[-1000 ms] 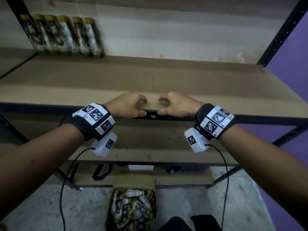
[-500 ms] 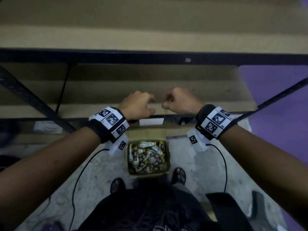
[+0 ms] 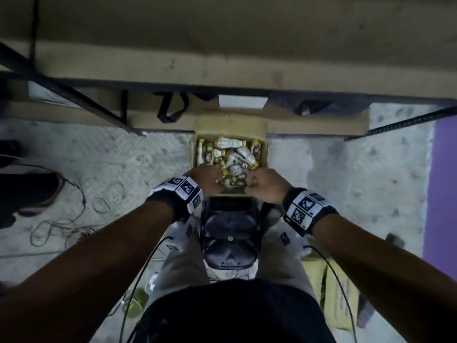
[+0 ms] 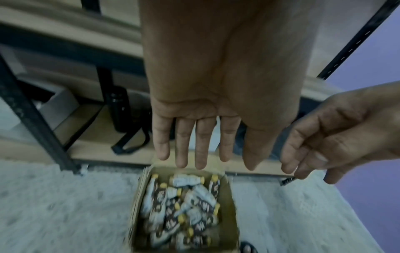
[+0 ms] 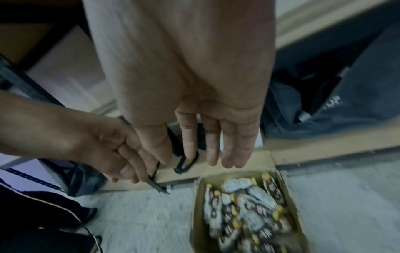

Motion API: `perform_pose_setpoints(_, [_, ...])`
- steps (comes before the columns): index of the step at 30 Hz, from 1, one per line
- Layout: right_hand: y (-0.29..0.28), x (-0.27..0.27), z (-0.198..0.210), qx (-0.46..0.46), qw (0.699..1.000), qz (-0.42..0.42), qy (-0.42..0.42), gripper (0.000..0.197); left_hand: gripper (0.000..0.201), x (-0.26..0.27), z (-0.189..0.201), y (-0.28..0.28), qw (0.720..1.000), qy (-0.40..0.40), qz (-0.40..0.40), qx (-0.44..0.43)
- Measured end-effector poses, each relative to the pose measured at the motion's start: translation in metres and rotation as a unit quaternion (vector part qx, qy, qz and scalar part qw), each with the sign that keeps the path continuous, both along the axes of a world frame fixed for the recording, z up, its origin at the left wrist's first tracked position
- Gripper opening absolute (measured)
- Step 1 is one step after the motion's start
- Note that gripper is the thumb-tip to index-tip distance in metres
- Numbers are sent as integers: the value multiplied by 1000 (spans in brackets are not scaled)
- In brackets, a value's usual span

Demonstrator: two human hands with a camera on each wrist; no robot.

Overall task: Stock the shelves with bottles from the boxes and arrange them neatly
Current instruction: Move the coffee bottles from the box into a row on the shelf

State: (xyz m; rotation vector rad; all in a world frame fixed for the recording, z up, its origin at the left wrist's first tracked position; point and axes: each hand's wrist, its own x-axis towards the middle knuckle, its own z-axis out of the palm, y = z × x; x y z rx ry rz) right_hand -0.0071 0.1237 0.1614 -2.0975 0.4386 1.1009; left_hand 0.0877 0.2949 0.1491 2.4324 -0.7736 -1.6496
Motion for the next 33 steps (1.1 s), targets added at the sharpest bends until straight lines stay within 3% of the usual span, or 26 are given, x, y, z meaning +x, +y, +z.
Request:
perform_pose_setpoints(5, [-1, -36, -109, -2, 999, -10, 36, 23, 25, -33, -113, 17, 998, 44, 24, 26])
perform_pose_setpoints(8, [3, -54, -175, 0, 997, -34, 68, 27, 18, -49, -181, 32, 995, 58, 73, 39])
perform_pose_setpoints(11, [10, -64, -235, 3, 994, -61, 95, 30, 25, -58, -245, 47, 987, 82, 126, 61])
perform_pose_setpoints(14, [16, -64, -292, -4, 991, -80, 105, 23, 23, -54, -301, 56, 980, 93, 162, 69])
perform_pose_setpoints(16, [18, -56, -326, 9, 987, -113, 113, 16, 24, -43, -333, 56, 975, 79, 197, 64])
perform_pose_setpoints(19, [18, -36, -367, 30, 967, -220, 128, 26, 20, -21, -371, 53, 955, 26, 290, 46])
perform_pose_setpoints(22, [19, -11, -397, 110, 878, -434, 169, 30, 30, 3, -401, 51, 938, -30, 339, 59])
perform_pose_setpoints(24, [20, 6, -411, 132, 833, -503, 187, 25, 39, 16, -420, 47, 930, -53, 356, 70])
perform_pose_setpoints(27, [18, 28, -434, 138, 782, -591, 143, 38, 54, 25, -441, 37, 908, -79, 405, 73])
perform_pose_setpoints(31, [17, 44, -458, 184, 639, -734, 137, 48, 72, 31, -460, 22, 902, -113, 410, 74])
perform_pose_setpoints(33, [20, 48, -468, 188, 607, -759, 140, 50, 82, 34, -466, 16, 903, -103, 407, 89])
